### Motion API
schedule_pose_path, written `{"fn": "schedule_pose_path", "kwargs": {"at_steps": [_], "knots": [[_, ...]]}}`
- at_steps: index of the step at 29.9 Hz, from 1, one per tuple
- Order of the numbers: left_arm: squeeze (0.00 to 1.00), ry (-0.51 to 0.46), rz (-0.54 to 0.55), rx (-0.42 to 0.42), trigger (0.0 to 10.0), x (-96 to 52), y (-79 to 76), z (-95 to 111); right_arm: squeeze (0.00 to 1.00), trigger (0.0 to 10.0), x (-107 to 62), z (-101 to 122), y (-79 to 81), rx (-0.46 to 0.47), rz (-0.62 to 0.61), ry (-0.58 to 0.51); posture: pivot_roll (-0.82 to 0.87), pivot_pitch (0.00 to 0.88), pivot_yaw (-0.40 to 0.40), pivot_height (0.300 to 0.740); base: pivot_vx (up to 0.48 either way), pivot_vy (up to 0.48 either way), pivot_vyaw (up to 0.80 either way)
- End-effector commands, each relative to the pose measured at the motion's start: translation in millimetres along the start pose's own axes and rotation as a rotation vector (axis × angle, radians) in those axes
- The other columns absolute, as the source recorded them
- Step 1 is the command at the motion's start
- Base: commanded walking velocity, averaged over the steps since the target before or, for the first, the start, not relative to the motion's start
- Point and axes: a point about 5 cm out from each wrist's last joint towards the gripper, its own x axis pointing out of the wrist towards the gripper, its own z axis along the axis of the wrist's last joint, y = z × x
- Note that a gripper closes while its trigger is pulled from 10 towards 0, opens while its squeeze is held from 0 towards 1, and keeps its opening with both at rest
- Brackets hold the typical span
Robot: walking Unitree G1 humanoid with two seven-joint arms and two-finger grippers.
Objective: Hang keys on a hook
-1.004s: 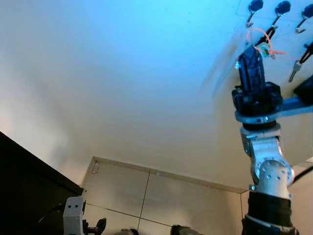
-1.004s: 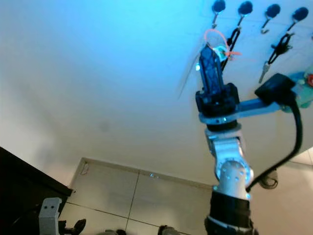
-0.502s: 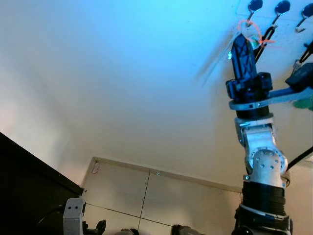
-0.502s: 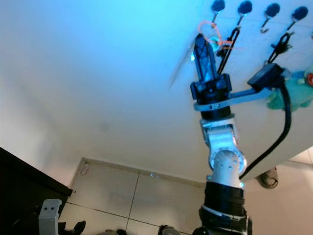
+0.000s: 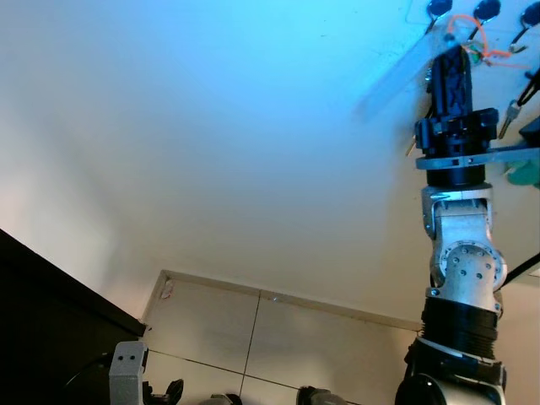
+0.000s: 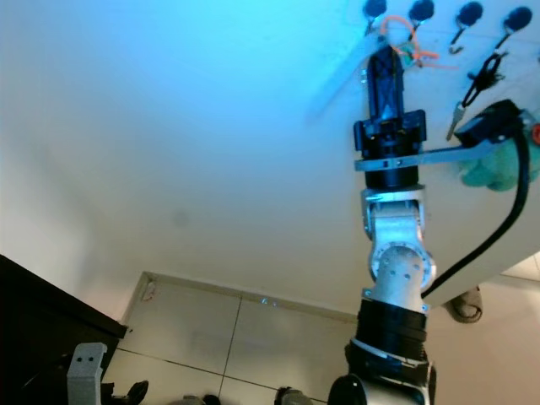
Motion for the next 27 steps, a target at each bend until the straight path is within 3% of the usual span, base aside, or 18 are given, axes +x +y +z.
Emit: {"fn": "schedule_pose_path", "kwargs": {"at_steps": [1,19,23,27], "knots": [[0.00,0.045,0.004,0.004,10.0,-4.8,2.8,-12,0.00,0.0,-2.2,1,-3.4,0.002,-0.025,-0.007,-0.05,0.126,0.111,0.740,0.000,0.000,0.00],[0.00,0.042,-0.001,0.007,10.0,-3.9,0.6,-12,0.00,0.0,4.9,-6,-5.4,-0.004,-0.070,0.069,-0.06,0.129,0.106,0.740,0.000,0.000,0.00],[0.00,0.041,0.003,0.005,10.0,-3.9,0.6,-12,0.00,0.0,8.3,-24,3.7,0.032,-0.024,0.176,-0.05,0.131,0.101,0.740,0.000,0.000,0.00],[0.00,0.041,0.004,0.004,10.0,-4.0,0.7,-12,0.00,0.0,8.6,-30,6.7,0.040,-0.012,0.206,-0.05,0.131,0.100,0.740,0.000,0.000,0.00]]}}
